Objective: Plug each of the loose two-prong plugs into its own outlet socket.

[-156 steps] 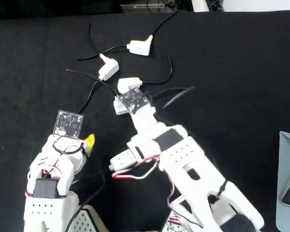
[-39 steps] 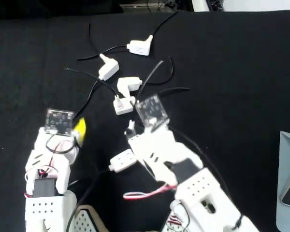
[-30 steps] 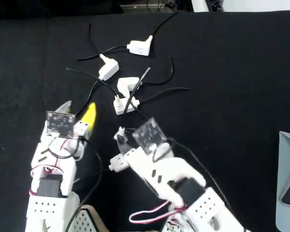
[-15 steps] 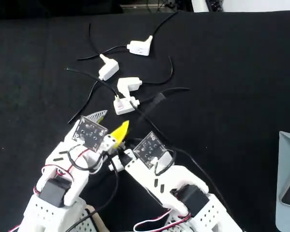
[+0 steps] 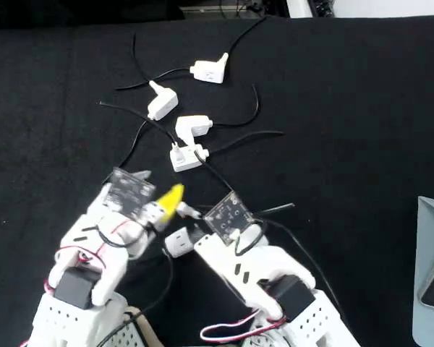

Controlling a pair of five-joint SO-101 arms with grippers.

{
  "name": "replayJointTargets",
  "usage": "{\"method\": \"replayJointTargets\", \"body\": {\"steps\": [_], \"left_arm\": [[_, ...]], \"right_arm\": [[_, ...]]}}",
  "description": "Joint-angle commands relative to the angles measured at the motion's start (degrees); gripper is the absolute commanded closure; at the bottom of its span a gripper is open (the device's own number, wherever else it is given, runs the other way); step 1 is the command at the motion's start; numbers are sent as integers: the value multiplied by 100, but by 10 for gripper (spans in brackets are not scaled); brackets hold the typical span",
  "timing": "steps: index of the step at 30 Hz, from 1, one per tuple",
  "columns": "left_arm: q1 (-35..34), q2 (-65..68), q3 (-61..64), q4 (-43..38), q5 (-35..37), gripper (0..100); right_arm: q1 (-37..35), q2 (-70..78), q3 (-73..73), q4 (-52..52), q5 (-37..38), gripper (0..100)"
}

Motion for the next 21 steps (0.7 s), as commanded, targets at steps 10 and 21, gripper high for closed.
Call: {"method": "replayJointTargets", "body": {"steps": [10,21], "left_arm": [[-1165,-9,-31,914,-193,753],[-268,334,-1314,3121,-1002,672]], "right_arm": [[536,-813,-330,607,0,985],[1134,1596,-1244,-70,-870,983]]}}
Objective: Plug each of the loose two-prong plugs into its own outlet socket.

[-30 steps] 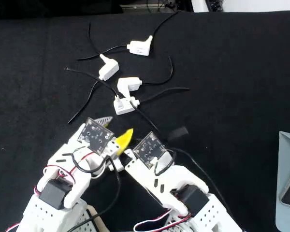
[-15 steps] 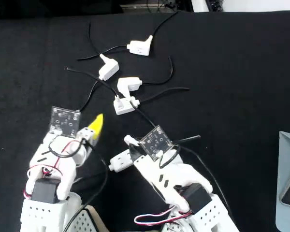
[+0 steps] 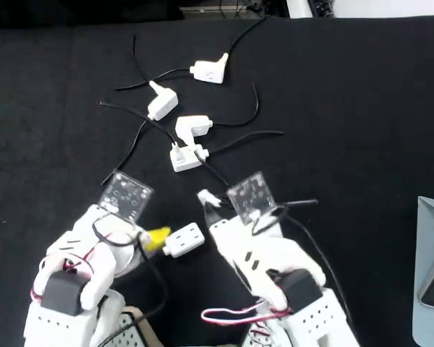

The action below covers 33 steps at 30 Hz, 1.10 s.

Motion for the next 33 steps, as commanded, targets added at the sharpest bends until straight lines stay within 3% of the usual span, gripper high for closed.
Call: {"method": "replayJointTargets", "body": {"steps": [1,7,14,24,28,33], "left_arm": [[409,554,-655,343,-448,671],[576,2989,-1569,334,-721,670],[664,5565,-2519,-237,-1196,673],[1640,7051,-2501,-1433,-870,676],[1499,7657,-2580,-1925,-844,706],[840,8044,-2598,-2629,-774,758]], "right_arm": [[211,1262,-787,-431,-422,983],[255,2695,-1367,-659,-888,983],[1108,3187,-1543,-695,-941,983],[1600,3204,-1525,-695,-941,984],[1600,3196,-1525,-659,-941,985],[1591,3204,-1525,-668,-941,985]]}}
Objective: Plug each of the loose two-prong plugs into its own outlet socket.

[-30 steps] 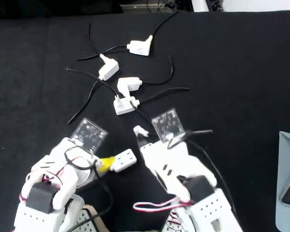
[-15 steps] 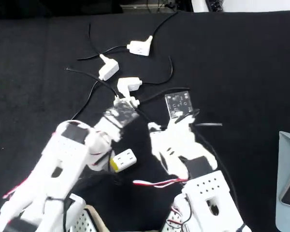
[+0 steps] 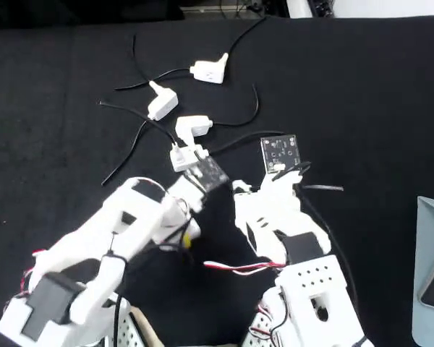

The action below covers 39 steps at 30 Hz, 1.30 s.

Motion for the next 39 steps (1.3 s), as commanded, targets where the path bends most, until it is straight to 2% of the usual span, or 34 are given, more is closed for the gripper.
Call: {"method": "replayJointTargets", "body": {"steps": [1,7,10,13,17,22,27,30,35,39], "left_arm": [[-611,132,-347,-510,79,748],[-936,132,-435,-475,88,722],[-919,-18,-549,-229,352,722],[-875,-554,-629,176,589,722],[-963,-1565,-549,633,642,721],[-1842,-2875,-154,1099,1169,721],[-3073,-4009,752,958,1248,721],[-3547,-4510,1367,695,1248,721],[-3670,-4818,1947,545,1257,721],[-3662,-4818,2229,264,1248,721]], "right_arm": [[53,13,-347,-97,-53,985],[26,13,-374,-88,0,984],[-149,22,-409,-79,211,984],[-220,31,-611,18,308,983],[-607,119,-1253,677,316,983],[-1301,927,-1815,853,281,985],[-1855,1842,-2281,791,273,985],[-1934,2308,-2360,378,290,985],[-2180,3002,-2369,-79,308,986],[-2286,3363,-2633,-62,316,986]]}}
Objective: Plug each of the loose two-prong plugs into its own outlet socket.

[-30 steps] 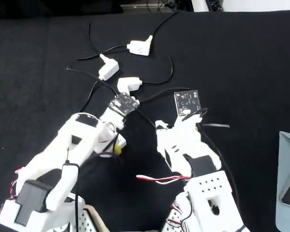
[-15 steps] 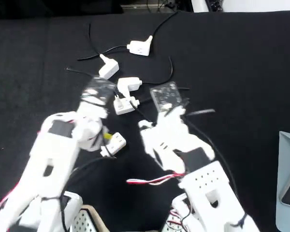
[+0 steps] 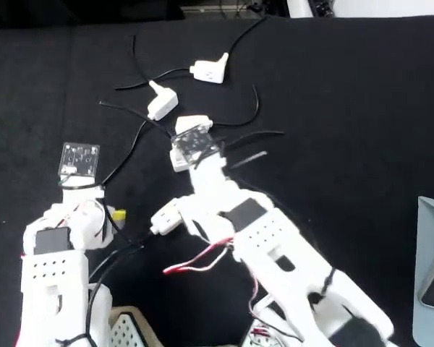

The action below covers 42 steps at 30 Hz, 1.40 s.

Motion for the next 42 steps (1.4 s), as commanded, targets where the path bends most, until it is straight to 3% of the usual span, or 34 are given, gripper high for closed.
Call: {"method": "replayJointTargets", "body": {"steps": [1,16,24,34,42], "left_arm": [[-57,-97,127,-325,26,721],[-57,-97,136,-325,26,721],[-57,-97,136,-325,26,721],[-75,-97,136,-325,26,721],[-84,-97,136,-334,26,721]], "right_arm": [[-123,338,-681,-114,53,986],[-132,1191,-936,-53,598,986],[-141,1182,-1305,747,668,986],[-141,1235,-1253,721,651,986],[-642,1235,-576,53,651,986]]}}
